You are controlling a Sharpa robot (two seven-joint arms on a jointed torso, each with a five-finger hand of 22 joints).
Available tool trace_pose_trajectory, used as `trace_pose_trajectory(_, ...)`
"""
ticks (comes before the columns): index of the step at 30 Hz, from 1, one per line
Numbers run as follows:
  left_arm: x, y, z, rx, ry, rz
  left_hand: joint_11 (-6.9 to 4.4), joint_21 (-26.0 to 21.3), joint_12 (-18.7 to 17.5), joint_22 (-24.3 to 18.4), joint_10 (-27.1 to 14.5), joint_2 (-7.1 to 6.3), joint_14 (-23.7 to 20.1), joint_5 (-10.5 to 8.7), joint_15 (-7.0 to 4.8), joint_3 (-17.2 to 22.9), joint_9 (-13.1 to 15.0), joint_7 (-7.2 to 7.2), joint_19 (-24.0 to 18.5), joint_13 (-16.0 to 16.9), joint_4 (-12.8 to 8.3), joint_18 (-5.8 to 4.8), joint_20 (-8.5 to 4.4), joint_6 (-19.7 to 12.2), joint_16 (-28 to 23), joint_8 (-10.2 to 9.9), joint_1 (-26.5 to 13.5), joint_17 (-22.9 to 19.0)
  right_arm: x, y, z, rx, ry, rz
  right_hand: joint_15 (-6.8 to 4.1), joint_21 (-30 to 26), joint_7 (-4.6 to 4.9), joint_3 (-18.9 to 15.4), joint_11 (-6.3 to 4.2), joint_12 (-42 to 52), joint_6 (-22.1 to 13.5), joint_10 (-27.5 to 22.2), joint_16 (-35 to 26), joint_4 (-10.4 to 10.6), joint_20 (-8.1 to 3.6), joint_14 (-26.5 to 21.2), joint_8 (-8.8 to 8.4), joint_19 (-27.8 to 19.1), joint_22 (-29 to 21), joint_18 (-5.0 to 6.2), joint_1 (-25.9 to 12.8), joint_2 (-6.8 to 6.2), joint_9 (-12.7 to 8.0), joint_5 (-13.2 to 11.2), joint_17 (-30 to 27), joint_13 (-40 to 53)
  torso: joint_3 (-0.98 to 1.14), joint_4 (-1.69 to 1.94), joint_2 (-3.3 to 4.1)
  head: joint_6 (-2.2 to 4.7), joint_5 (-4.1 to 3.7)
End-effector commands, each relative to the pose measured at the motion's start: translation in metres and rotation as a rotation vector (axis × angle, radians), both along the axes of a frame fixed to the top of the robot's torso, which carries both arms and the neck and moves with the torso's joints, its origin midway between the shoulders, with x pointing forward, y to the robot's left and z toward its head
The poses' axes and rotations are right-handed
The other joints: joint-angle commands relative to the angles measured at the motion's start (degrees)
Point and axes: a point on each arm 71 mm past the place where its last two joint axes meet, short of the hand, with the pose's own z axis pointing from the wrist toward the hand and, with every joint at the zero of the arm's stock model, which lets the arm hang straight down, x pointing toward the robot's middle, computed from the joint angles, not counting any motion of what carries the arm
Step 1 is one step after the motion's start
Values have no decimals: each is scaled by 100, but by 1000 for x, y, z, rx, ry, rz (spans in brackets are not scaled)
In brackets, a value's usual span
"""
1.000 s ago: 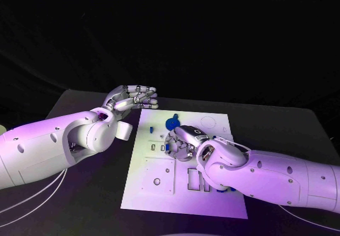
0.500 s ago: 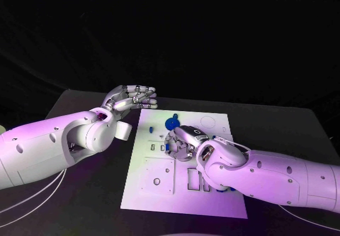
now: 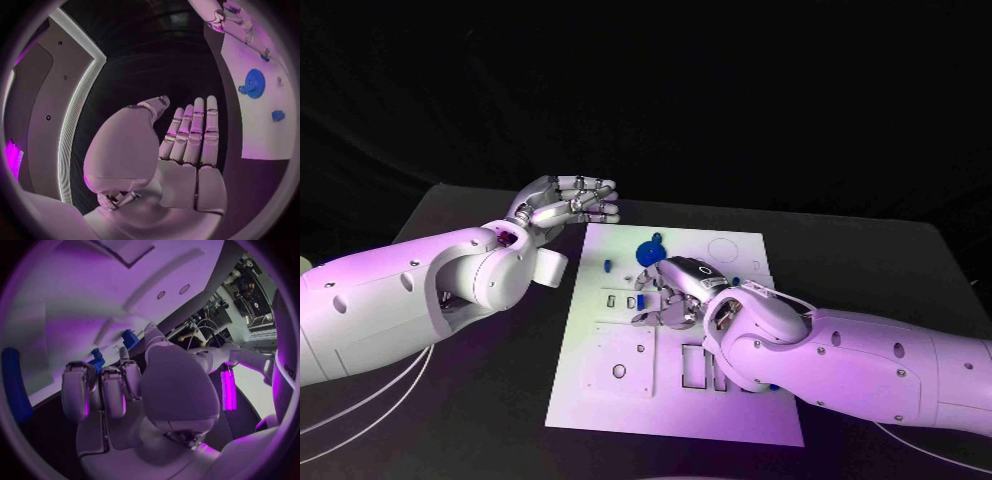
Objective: Assemble the parts on the task board
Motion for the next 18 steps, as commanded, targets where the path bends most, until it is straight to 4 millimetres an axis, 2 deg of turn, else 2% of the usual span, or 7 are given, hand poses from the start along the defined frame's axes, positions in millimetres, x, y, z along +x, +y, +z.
trace_pose_trajectory(1,0,-1,-2,56,5,-47,30,34,-26,9,-22,-10,76,-29,21,-36,-9,254,92,5,-13,35,3,-39,-19,-31,-113,39,-5,-5,9,66,-51,16,45,-23,-8,-41,12,-21,-40,-18,-8,1,48,524,-34,82,738,-57,50,16,-7,4,1155,292,14,-9,-15,28,12)
trace_pose_trajectory(4,-1,-2,-4,118,14,-92,-60,181,107,54,251,-111,429,-29,-88,-239,7,188,356,75,103,41,-84,0,189,-11,-348,207,-5,-13,17,103,-68,39,51,-13,3,-64,19,-15,-67,-13,-4,2,54,526,-67,90,750,-59,100,68,-25,71,1167,294,27,-25,-30,61,29)
trace_pose_trajectory(8,-4,-5,-11,241,47,-182,-444,803,878,336,1170,-203,1349,-36,-486,-582,214,-145,1172,515,473,36,-467,392,1403,414,-679,971,-4,-31,29,169,-56,56,67,-129,22,-3,37,-38,-89,-40,-23,-8,69,513,-117,28,666,-31,211,222,-52,162,1116,271,60,-51,-63,53,52)
trace_pose_trajectory(10,-6,-7,-14,304,63,-226,-398,1243,1014,577,759,-97,1554,-27,-500,-680,252,-92,1472,692,702,-28,-578,0,2360,411,-790,1610,-3,-40,33,200,-31,40,70,-177,24,47,39,-44,-80,-51,-35,-18,73,505,-130,3,633,-19,266,303,-61,250,1084,264,70,-57,-79,35,65)
trace_pose_trajectory(11,-7,-8,-16,349,70,-254,-406,1700,1594,870,154,57,1167,-24,-433,-817,483,-31,1428,1172,534,-130,-506,-597,3432,745,-896,2415,-2,-46,36,219,-14,27,70,-211,27,80,40,-65,-80,-73,-46,-25,74,498,-143,-15,610,-12,315,333,-68,343,1057,243,79,-61,-90,27,77)
trace_pose_trajectory(14,-11,-12,-22,484,97,-324,-353,2711,3202,1524,-523,168,1455,-21,-458,-994,1109,-38,1263,2258,759,-1,-580,-1166,5242,1866,-893,4063,1,-65,45,262,22,-17,71,-227,29,103,41,-71,-83,-81,-49,-26,75,496,-155,-22,600,-8,341,358,-75,403,1051,237,108,-67,-122,-10,105)
trace_pose_trajectory(18,-13,-15,-33,668,161,-382,-576,4230,4900,2917,-528,368,2372,-8,-638,-1076,1618,-257,1287,3126,773,-75,-679,-1103,6535,3108,-1074,5596,6,-89,56,294,37,-73,71,-224,28,118,40,-71,-72,-84,-51,-25,76,495,-159,-18,606,-10,350,378,-78,465,1048,236,142,-87,-169,-23,114)
